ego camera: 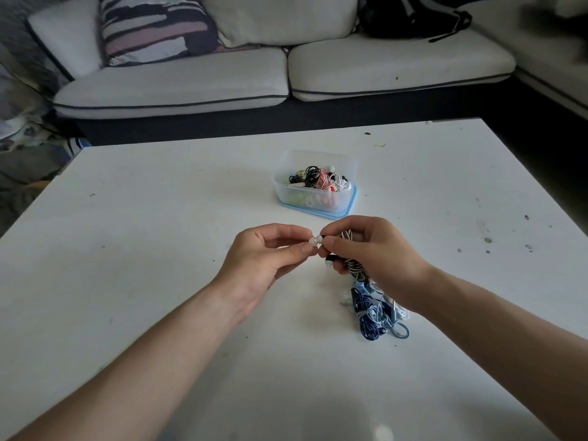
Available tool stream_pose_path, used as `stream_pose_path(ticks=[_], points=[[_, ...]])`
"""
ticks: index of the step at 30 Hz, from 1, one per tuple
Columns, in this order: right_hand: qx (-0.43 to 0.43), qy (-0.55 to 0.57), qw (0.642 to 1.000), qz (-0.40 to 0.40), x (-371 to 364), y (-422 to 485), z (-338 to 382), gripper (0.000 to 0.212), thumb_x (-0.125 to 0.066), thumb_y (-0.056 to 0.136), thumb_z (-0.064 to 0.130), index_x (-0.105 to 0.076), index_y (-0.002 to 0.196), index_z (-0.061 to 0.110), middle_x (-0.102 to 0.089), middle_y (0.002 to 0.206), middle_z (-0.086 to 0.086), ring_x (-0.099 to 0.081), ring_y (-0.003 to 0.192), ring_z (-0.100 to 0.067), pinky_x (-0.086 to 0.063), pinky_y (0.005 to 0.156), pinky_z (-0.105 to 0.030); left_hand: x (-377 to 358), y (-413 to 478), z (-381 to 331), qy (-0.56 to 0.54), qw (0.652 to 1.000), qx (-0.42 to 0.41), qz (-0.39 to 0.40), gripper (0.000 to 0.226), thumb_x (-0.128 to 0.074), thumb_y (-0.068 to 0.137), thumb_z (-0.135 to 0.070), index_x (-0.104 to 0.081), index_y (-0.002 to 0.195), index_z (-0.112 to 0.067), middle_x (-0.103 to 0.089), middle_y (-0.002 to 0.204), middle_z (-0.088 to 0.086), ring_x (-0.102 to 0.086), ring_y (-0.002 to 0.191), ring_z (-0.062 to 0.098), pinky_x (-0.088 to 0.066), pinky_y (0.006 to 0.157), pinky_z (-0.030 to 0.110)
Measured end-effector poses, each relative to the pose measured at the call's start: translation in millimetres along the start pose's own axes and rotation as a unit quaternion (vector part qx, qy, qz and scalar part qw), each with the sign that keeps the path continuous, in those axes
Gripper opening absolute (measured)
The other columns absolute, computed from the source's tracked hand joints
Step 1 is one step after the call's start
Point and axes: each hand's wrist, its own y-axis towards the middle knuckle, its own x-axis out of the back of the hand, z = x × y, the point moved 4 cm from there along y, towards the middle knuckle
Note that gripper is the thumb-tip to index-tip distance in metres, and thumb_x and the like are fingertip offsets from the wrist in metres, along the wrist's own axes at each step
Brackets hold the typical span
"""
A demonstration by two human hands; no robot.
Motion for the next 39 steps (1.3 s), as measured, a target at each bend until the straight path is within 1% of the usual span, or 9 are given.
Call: stream_pose_path(ticks=[3,6,14,17,22,29,34,37,39], points=[[0.004,0.003,1.0,0.003,0.7,0.5,0.8,0.006,-0.066,0.092,0.003,-0.071,0.089,0.006,-0.072,0.08,-0.016,-0.056,0.064,-0.024,-0.046,0.062,-0.032,0.1,0.7,-0.4,-0.009,1.0,-0.004,0.011,0.016,-0.067,0.081,0.009,-0.071,0.086,-0.005,-0.075,0.087,0.015,-0.074,0.079,0.019,-0.052,0.063,0.016],[0.004,0.0,1.0,0.001,1.7,0.8,0.2,0.004,-0.067,0.091,0.004,-0.071,0.091,0.006,-0.072,0.081,-0.017,-0.057,0.062,-0.022,-0.046,0.063,-0.032,0.5,1.5,0.5,-0.015,1.0,-0.004,0.016,0.018,-0.063,0.084,0.011,-0.072,0.085,-0.005,-0.075,0.084,0.012,-0.074,0.079,0.019,-0.054,0.066,0.017],[0.006,-0.007,1.0,0.011,3.4,2.6,-0.6,0.007,-0.07,0.089,0.005,-0.071,0.095,0.001,-0.073,0.086,-0.023,-0.059,0.062,-0.021,-0.048,0.064,-0.032,-1.4,3.2,1.3,-0.009,1.0,-0.004,0.016,0.015,-0.067,0.082,0.009,-0.069,0.085,-0.006,-0.074,0.083,0.011,-0.073,0.073,0.017,-0.051,0.059,0.015],[0.007,-0.018,1.0,0.019,5.6,3.1,-0.2,0.007,-0.071,0.088,0.007,-0.072,0.094,0.003,-0.073,0.085,-0.021,-0.06,0.063,-0.019,-0.049,0.065,-0.031,-1.7,4.8,1.9,-0.009,1.0,0.001,0.022,0.015,-0.068,0.08,0.008,-0.069,0.085,-0.006,-0.074,0.082,0.01,-0.074,0.073,0.018,-0.051,0.06,0.015],[0.016,-0.047,0.998,0.031,7.9,3.8,3.0,0.008,-0.07,0.089,0.006,-0.074,0.095,0.001,-0.073,0.08,-0.015,-0.061,0.064,-0.016,-0.05,0.062,-0.026,-3.4,6.5,1.7,-0.005,0.999,0.006,0.034,0.015,-0.069,0.078,0.007,-0.07,0.086,-0.006,-0.075,0.081,0.01,-0.074,0.075,0.018,-0.052,0.061,0.014],[0.023,-0.062,0.998,0.016,10.2,3.5,4.5,0.006,-0.07,0.089,0.005,-0.074,0.093,0.002,-0.073,0.078,-0.014,-0.061,0.063,-0.016,-0.05,0.061,-0.024,-6.5,8.4,2.2,0.007,1.0,-0.002,0.02,0.015,-0.071,0.077,0.005,-0.071,0.085,-0.007,-0.075,0.081,0.011,-0.074,0.075,0.017,-0.05,0.058,0.013],[0.033,-0.092,0.995,-0.007,12.8,3.8,6.7,0.004,-0.073,0.087,0.006,-0.075,0.09,0.006,-0.075,0.08,-0.016,-0.062,0.065,-0.018,-0.051,0.063,-0.027,-9.6,8.5,2.4,0.01,1.0,-0.005,0.005,0.013,-0.074,0.076,0.002,-0.072,0.085,-0.007,-0.075,0.081,0.014,-0.074,0.075,0.018,-0.047,0.054,0.011],[0.042,-0.113,0.993,-0.015,13.9,3.2,10.0,0.006,-0.076,0.085,0.01,-0.076,0.09,0.006,-0.074,0.078,-0.014,-0.062,0.06,-0.012,-0.048,0.056,-0.018,-12.0,9.2,3.3,0.009,1.0,-0.002,-0.001,0.013,-0.075,0.075,0.0,-0.072,0.085,-0.007,-0.075,0.078,0.013,-0.073,0.07,0.015,-0.045,0.05,0.009],[0.04,-0.124,0.991,-0.014,15.4,3.0,11.7,0.006,-0.076,0.085,0.011,-0.076,0.09,0.008,-0.074,0.076,-0.012,-0.061,0.057,-0.01,-0.045,0.053,-0.015,-13.2,9.7,3.4,0.007,1.0,-0.002,0.003,0.014,-0.077,0.072,-0.001,-0.072,0.084,-0.008,-0.075,0.078,0.013,-0.074,0.072,0.016,-0.046,0.052,0.01]])
